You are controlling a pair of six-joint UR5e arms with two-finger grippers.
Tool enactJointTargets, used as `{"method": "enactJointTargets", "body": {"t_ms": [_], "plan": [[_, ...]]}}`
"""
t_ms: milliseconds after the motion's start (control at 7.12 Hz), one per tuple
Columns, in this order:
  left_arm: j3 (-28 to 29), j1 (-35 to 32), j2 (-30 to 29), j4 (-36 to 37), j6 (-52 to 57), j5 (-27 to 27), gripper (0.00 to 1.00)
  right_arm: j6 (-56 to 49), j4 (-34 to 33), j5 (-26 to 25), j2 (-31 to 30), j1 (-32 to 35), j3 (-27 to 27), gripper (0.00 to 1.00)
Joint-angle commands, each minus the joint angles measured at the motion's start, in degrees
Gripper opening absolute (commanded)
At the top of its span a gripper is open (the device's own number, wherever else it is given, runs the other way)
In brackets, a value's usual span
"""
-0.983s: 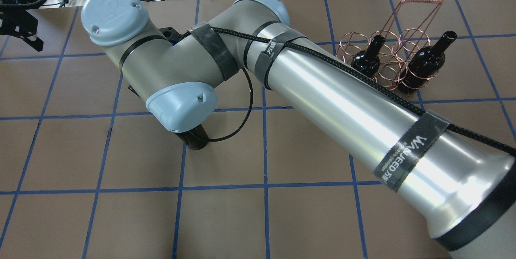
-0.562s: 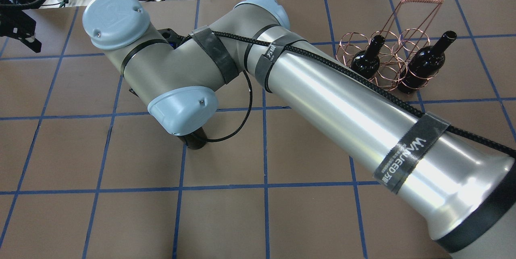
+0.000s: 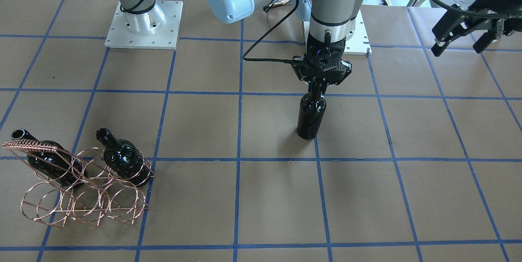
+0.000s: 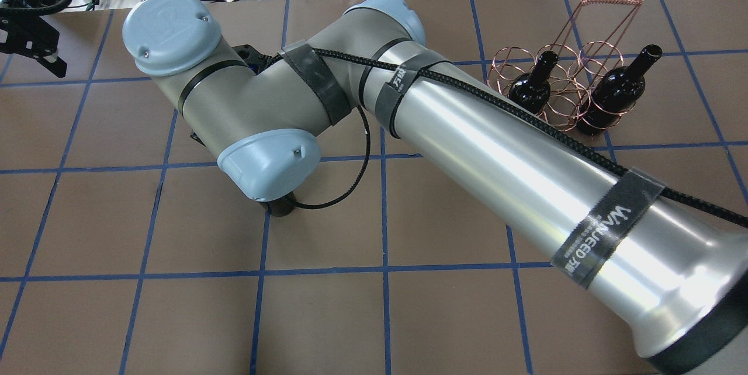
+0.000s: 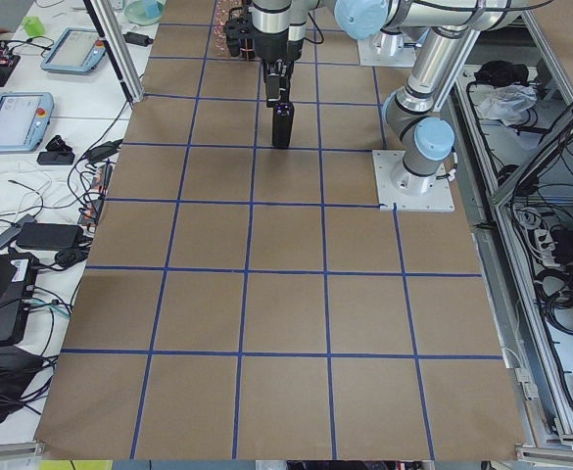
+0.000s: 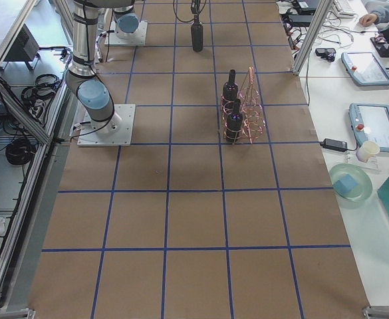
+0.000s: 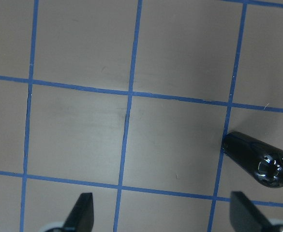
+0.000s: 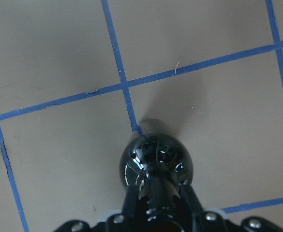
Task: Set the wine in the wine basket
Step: 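Lift the bottle with the right gripper and carry it to the copper rack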
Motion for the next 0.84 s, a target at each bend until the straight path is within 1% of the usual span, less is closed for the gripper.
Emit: {"method": "enactJointTargets", "body": {"t_ms": [0, 140, 281, 421, 562, 702], "plan": [[0.01, -2.09, 0.22, -0.05, -1.44, -0.07, 1.0, -1.77, 2.27, -1.82, -2.55, -0.32, 0.19, 0.15], [-0.08, -2.45, -0.12, -0.22, -1.54, -1.37, 1.0, -2.13, 3.58, -2.09, -3.26, -1.28, 0.19, 0.15], [-0.26, -3.41, 0.22, -1.27, -1.72, -4.87, 1.0, -4.92, 5.42, -2.1, -4.83, -3.03, 0.27, 0.15], [-0.26, -5.33, 0.31, -1.28, -5.37, -4.55, 1.0, -8.34, 11.09, -2.01, -7.11, -6.18, 0.27, 0.15], [-0.34, -7.26, 0.31, -1.28, -7.32, -4.29, 1.0, -12.81, 15.24, -1.83, -9.57, -9.43, 1.23, 0.15], [-0.35, -8.42, 0.57, -1.54, -7.34, -4.2, 1.0, -14.07, 15.46, -1.92, -11.94, -11.72, 3.42, 0.15]]}}
